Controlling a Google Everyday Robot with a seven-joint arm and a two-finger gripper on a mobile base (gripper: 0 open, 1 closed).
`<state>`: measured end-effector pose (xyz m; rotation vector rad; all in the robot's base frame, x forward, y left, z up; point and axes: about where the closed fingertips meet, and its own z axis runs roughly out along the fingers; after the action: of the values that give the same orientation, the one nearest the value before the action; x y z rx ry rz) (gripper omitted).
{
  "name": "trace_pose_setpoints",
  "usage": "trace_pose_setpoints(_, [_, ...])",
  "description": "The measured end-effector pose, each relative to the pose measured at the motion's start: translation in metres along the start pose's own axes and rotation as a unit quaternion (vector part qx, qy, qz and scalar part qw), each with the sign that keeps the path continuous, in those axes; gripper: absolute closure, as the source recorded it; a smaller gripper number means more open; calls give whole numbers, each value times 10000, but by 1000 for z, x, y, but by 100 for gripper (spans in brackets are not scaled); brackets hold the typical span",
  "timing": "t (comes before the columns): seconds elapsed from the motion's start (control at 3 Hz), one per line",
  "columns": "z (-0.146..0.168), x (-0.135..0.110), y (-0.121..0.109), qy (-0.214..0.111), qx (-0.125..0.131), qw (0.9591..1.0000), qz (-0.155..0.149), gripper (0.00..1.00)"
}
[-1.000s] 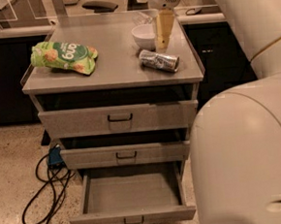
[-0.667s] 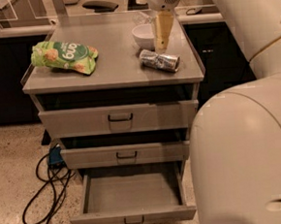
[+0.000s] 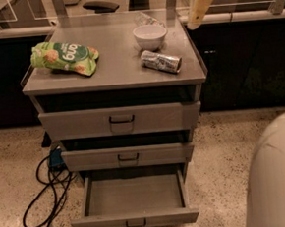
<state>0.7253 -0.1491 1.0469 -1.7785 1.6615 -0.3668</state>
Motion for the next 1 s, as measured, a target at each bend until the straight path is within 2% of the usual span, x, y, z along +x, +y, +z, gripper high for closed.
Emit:
trace_pose_setpoints(0.33, [-47, 49, -31, 156, 734, 9959, 504, 0])
trace_pose_setpoints(0.67, [-58, 48, -40, 128, 880, 9947, 512, 0])
trace_pose_setpoints(1.0, [-51, 55, -43, -53, 956, 9936, 601, 0])
